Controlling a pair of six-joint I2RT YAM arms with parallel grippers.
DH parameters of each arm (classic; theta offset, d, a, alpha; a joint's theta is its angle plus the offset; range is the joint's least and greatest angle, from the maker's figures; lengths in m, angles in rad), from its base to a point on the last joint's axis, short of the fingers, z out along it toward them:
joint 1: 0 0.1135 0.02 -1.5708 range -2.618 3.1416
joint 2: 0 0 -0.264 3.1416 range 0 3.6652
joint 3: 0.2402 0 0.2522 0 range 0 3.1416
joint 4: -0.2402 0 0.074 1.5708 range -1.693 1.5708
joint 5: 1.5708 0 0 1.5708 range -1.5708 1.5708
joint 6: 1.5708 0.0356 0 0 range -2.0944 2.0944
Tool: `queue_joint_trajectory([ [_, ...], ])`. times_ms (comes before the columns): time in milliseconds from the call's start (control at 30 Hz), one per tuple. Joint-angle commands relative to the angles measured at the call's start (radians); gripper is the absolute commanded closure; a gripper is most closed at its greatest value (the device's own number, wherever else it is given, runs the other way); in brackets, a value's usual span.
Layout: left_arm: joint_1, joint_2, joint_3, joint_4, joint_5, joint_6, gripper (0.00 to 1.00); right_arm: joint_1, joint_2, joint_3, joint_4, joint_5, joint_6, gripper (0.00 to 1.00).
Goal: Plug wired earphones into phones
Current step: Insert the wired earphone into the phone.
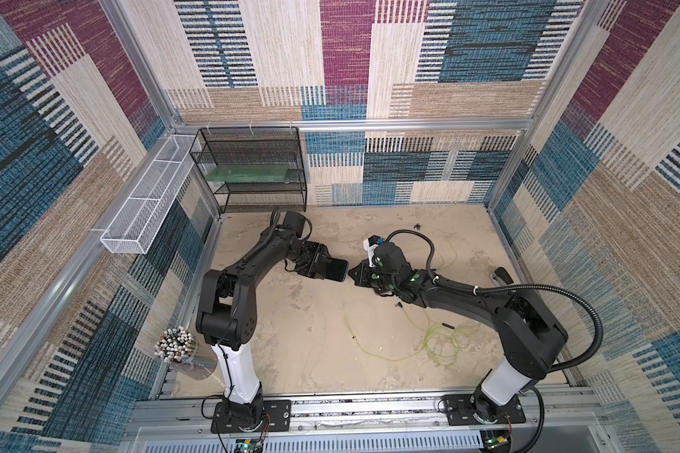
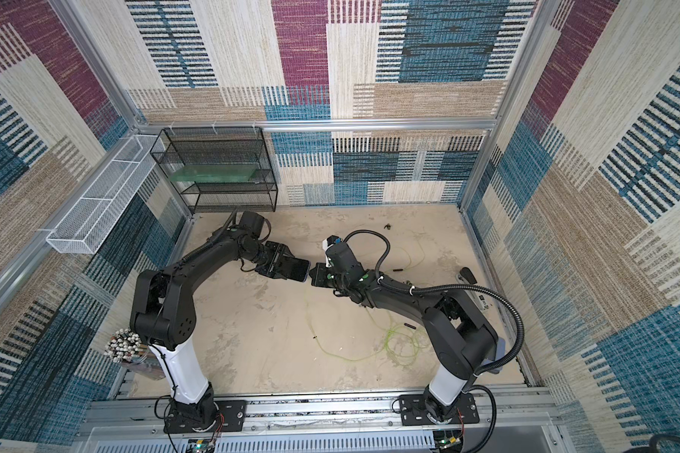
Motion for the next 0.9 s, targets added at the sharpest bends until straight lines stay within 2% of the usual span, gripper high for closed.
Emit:
queue_joint_trajectory([
  [0, 0.002, -0.008, 0.0, 0.023, 0.03, -0.012, 1.0, 0.001, -0.005, -0.002, -0.008, 0.023, -0.013, 1.0],
  [867, -0.007, -0.01, -0.021, 0.046, 0.036, -0.015, 1.0, -0.004, -0.002, 0.004, -0.017, 0.04, -0.018, 1.0],
])
